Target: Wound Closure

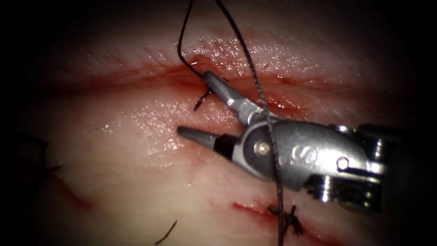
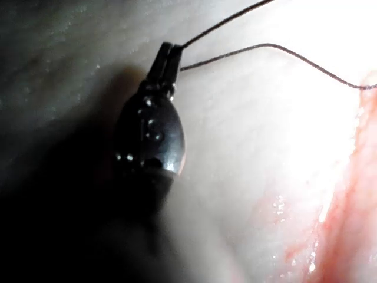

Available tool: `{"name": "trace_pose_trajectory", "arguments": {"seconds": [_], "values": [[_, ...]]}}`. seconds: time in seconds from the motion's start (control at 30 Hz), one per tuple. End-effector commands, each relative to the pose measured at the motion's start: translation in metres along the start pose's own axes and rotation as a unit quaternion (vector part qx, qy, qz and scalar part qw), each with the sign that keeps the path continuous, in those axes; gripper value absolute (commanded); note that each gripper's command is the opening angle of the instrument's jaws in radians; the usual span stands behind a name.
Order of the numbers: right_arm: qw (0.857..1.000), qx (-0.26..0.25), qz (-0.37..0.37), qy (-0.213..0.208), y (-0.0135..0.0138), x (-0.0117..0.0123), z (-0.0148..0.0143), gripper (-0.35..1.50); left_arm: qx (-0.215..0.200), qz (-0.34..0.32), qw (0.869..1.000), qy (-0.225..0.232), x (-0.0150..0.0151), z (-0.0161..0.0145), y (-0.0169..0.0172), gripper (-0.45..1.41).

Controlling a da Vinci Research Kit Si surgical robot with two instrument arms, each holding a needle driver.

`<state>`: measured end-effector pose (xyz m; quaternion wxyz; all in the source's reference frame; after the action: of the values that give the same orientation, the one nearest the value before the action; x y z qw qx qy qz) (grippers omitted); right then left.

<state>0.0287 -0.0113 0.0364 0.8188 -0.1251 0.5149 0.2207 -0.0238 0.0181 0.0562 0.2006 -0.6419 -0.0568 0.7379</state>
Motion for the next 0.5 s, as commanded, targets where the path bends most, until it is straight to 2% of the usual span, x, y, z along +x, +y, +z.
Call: {"name": "trace_pose_trajectory", "arguments": {"seconds": [0.03, 0.2, 0.4, 0.5], "values": [[1.000, 0.000, 0.027, -0.002, 0.0001, 0.0001, 0.0006, 1.30, -0.008, 0.001, 1.000, 0.005, 0.0002, 0.0008, 0.0002, -0.45], [0.994, 0.000, 0.113, -0.010, 0.0013, 0.0004, -0.0003, 1.40, -0.031, 0.009, 0.999, 0.020, 0.0033, 0.0008, 0.0032, -0.45], [0.988, 0.002, 0.153, -0.014, 0.0035, 0.0005, -0.0015, 1.31, -0.048, 0.010, 0.998, 0.050, 0.0075, 0.0003, 0.0068, -0.45], [0.985, 0.005, 0.170, -0.033, 0.0049, 0.0005, -0.0016, 1.30, -0.052, 0.015, 0.997, 0.057, 0.0095, -0.0001, 0.0086, -0.45]]}}
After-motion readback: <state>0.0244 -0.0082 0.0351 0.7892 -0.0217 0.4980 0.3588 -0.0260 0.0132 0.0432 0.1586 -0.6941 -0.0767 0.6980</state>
